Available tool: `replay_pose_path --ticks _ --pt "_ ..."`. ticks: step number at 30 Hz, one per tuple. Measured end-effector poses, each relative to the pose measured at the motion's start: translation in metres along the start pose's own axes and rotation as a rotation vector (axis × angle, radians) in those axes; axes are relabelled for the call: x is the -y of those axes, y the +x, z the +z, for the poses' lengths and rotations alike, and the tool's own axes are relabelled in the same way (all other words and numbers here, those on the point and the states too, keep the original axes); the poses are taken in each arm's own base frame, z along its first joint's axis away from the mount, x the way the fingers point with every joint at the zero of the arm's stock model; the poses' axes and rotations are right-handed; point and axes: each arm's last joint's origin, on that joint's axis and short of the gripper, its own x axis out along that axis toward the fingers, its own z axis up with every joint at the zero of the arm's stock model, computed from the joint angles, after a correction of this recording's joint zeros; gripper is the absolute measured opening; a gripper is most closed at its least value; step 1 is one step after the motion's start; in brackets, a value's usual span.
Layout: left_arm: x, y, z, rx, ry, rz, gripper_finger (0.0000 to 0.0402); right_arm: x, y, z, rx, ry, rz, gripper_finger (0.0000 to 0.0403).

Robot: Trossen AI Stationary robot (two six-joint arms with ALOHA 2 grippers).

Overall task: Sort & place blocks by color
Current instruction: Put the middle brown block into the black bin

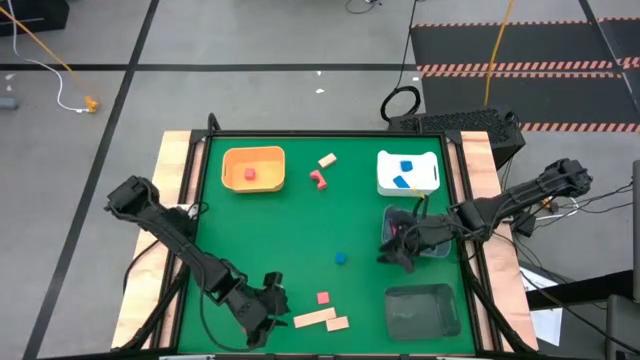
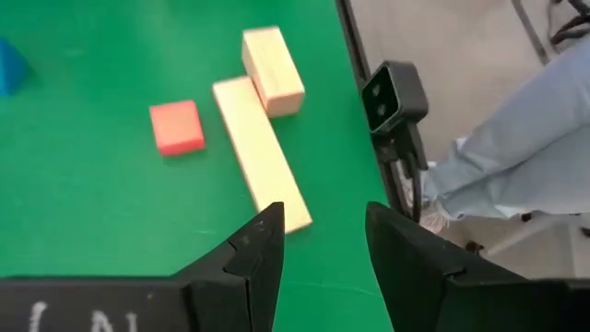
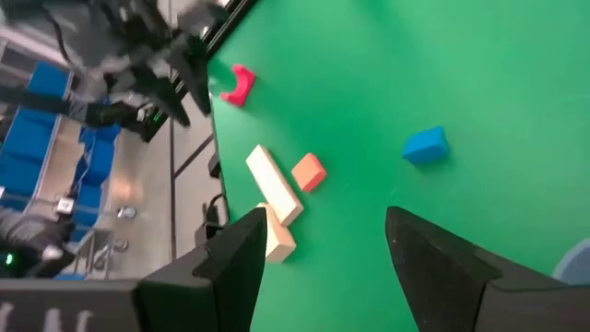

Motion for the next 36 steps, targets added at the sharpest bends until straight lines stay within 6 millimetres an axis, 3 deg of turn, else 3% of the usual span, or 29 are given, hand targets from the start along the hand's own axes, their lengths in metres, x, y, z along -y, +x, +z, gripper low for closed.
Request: replay_pose_path --ticks 6,16,29,36 --pt "0.002 0.031 -0.016 -0.084 0.013 0.044 0.0154 0.000 0.000 -0.001 0.006 0.036 -0.004 0.0212" --pt "0.011 0.065 -0.003 -0.038 0.041 0.134 0.0154 0.000 0.000 -0.001 0.007 0.068 -0.005 0.0212" --pt "0.001 0.072 -0.002 0.019 -0.087 0.240 0.0154 0.000 0.000 -0.001 -0.003 0.036 -0.006 0.0212" --pt "0.004 0.077 -0.004 0.000 -0.196 0.162 0.0156 0.001 0.000 -0.002 -0.013 0.003 -0.016 0.0212"
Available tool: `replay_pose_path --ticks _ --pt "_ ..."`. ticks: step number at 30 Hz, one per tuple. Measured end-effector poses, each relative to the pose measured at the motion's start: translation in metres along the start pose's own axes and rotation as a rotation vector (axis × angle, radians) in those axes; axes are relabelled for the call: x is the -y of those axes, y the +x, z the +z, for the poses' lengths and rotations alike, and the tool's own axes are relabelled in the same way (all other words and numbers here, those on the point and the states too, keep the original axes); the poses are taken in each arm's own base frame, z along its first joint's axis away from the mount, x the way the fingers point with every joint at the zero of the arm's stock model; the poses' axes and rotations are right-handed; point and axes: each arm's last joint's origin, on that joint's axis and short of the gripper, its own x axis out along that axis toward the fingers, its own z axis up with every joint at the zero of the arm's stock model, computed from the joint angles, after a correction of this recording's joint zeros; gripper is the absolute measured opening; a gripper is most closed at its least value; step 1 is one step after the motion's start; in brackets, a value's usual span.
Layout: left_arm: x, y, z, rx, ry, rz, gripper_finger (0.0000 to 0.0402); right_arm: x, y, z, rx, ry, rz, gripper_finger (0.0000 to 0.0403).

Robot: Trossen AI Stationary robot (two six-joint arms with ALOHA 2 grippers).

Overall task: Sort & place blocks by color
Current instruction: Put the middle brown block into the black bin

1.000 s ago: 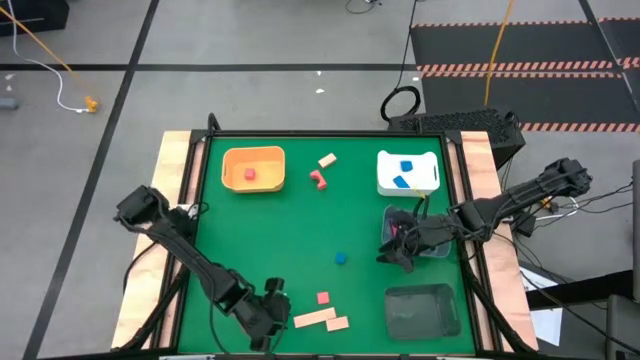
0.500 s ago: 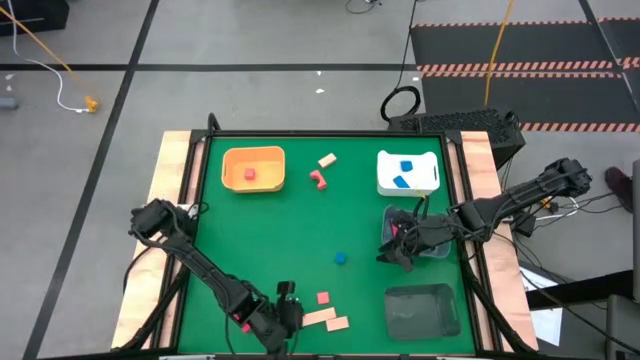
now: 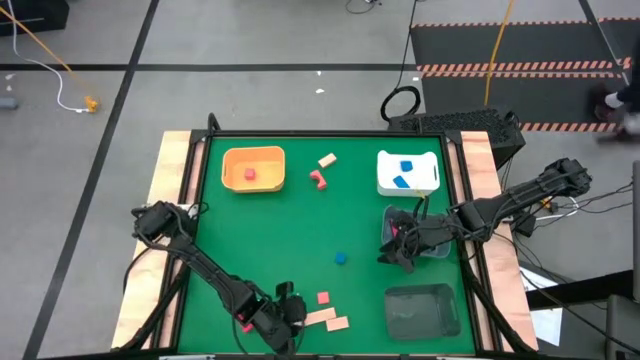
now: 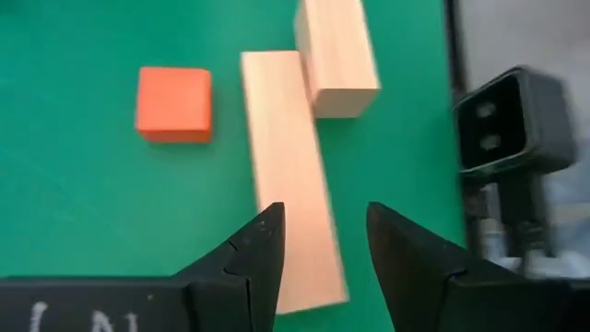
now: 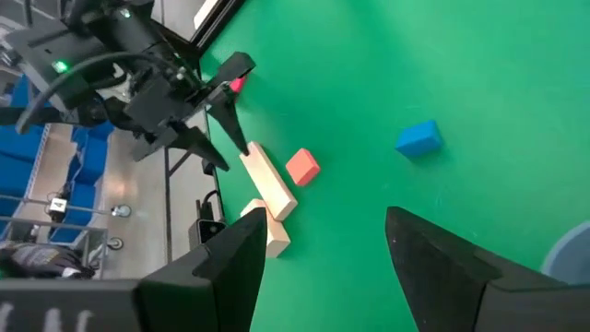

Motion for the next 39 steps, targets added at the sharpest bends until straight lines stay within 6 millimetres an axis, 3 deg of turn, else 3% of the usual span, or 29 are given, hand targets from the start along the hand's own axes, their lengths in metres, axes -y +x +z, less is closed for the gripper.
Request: replay_pose_path --ticks 6,13,22,39 --pt "-0.006 0.003 0.007 -0.013 -0.100 -0.021 0.0196 0.000 0.000 0.000 -0.001 -0.027 0.000 0.0212" --pt "-0.007 0.003 0.007 -0.012 -0.067 -0.017 0.0245 0.000 0.000 -0.001 -0.022 -0.051 0.013 0.0212" --pt "-0.010 0.014 0.000 -0.005 0.051 0.041 0.0248 0.001 0.000 -0.001 -0.030 -0.072 0.005 0.0212" --pt "-0.005 0.010 -0.012 -0.075 0.132 0.050 0.0248 0.001 0.000 -0.001 -0.030 -0.103 0.005 0.0212"
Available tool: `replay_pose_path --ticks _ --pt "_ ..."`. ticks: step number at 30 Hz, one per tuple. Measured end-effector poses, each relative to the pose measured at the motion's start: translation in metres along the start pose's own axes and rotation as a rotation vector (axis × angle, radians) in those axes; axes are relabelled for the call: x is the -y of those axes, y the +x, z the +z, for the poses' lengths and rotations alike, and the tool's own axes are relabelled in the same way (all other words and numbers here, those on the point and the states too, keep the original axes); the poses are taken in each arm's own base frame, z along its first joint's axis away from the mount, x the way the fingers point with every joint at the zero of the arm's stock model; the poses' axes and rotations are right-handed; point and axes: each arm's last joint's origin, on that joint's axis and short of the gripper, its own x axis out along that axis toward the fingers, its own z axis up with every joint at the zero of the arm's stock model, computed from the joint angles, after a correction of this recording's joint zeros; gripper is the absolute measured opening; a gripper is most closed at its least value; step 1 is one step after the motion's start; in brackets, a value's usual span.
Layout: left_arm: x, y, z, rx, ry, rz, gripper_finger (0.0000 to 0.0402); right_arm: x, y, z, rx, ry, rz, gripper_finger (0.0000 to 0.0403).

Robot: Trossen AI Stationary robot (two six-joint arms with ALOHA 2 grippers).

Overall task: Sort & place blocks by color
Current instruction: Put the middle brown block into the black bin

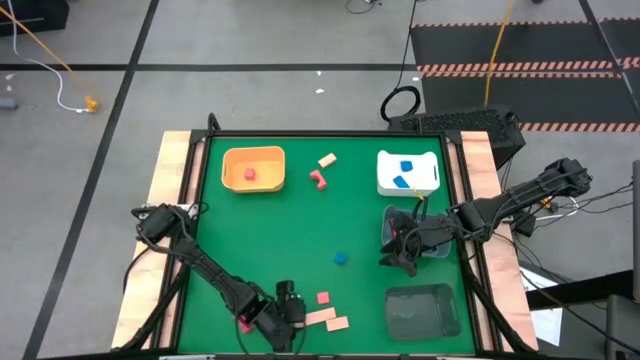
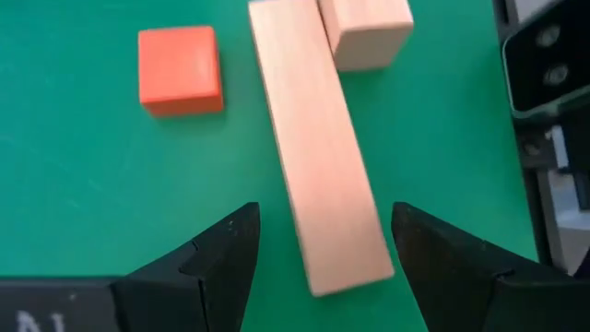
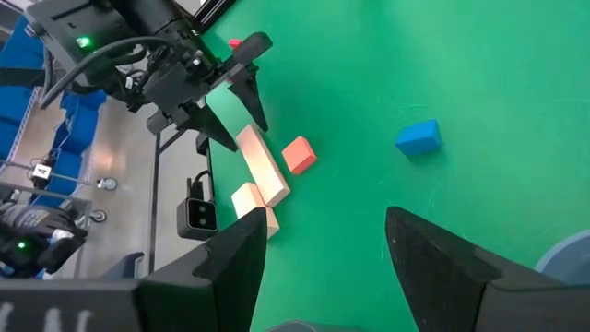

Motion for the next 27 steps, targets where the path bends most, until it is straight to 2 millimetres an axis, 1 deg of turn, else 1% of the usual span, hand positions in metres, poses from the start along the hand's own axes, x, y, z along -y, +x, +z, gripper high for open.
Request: replay_pose_path --ticks 5,12,14,17,21,23,27 --pt "-0.004 0.000 -0.006 -0.055 0.016 0.040 0.0248 0.000 0.000 0.000 0.000 -0.003 0.000 0.0212" --pt "-0.007 0.000 -0.006 -0.069 0.023 0.055 0.0244 0.000 0.000 0.000 0.000 -0.003 -0.001 0.0212" --pt "-0.009 0.001 -0.004 -0.068 0.018 0.058 0.0234 0.000 0.000 0.000 0.001 -0.003 -0.001 0.0212" --pt "-0.012 0.002 -0.002 -0.066 0.008 0.064 0.0207 0.000 0.000 0.000 0.002 -0.006 -0.001 0.0212" --pt "-0.014 0.012 -0.001 -0.058 -0.010 0.054 0.0159 0.000 0.000 0.000 0.002 -0.006 -0.002 0.0212" --pt "-0.013 0.021 -0.001 -0.043 -0.026 0.026 0.0138 0.000 0.000 0.000 0.002 -0.006 -0.002 0.0212" --pt "-0.012 0.028 -0.001 -0.030 -0.116 0.006 0.0134 0.000 0.000 0.000 0.002 0.002 -0.002 0.0212"
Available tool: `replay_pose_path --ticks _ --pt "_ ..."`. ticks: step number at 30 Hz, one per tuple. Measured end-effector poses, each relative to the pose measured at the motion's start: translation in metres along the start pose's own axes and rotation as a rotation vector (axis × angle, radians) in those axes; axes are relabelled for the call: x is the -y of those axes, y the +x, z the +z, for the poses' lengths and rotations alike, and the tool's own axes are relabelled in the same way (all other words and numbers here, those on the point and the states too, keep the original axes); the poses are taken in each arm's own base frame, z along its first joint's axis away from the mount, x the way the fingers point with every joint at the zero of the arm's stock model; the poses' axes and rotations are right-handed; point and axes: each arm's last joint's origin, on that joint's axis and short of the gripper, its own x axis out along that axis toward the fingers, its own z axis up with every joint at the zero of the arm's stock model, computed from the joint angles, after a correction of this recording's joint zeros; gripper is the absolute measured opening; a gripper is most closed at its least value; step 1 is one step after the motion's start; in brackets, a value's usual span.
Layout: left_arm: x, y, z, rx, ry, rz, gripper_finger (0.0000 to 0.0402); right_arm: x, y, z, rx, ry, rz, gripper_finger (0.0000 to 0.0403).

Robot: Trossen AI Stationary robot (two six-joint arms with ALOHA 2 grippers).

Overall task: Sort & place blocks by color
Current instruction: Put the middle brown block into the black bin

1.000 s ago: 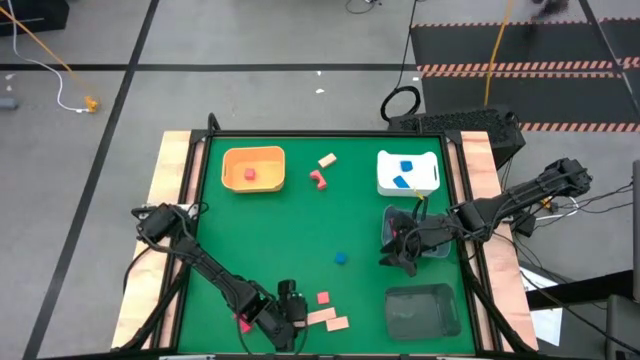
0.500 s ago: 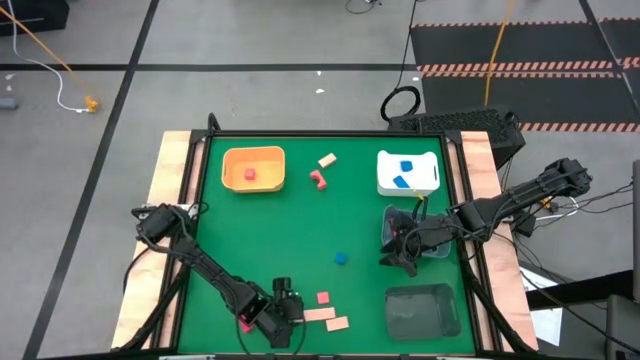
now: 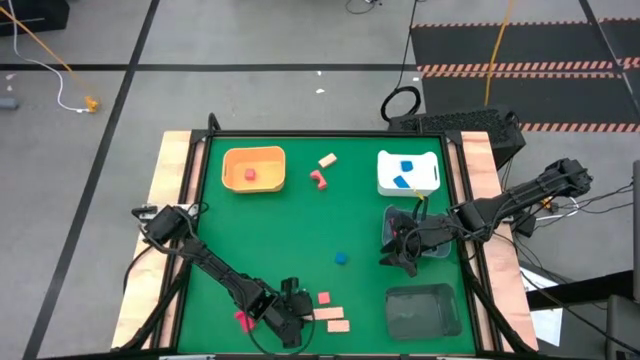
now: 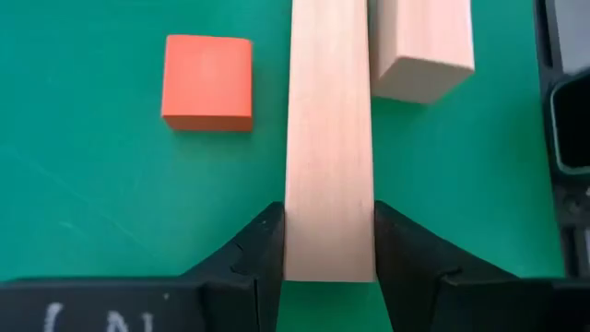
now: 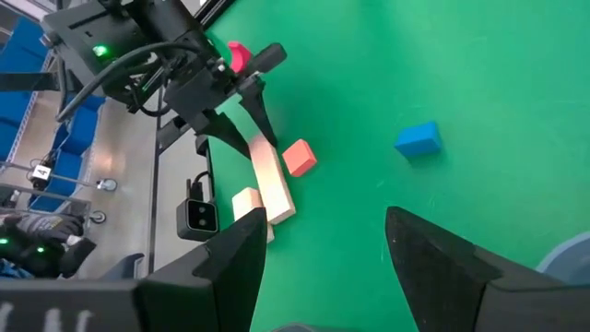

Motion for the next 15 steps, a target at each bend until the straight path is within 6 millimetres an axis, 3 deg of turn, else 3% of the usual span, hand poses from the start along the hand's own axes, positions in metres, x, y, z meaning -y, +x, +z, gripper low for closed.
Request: replay_pose_path --ticks 10,15 --pt "-0.011 -0.018 0.017 0.070 -0.102 0.057 0.0134 0.000 0.000 0.000 -0.001 0.004 0.002 0.0212" --pt "-0.020 -0.031 0.036 0.130 -0.209 0.058 0.0134 0.000 0.000 0.000 0.000 0.128 0.003 0.0212"
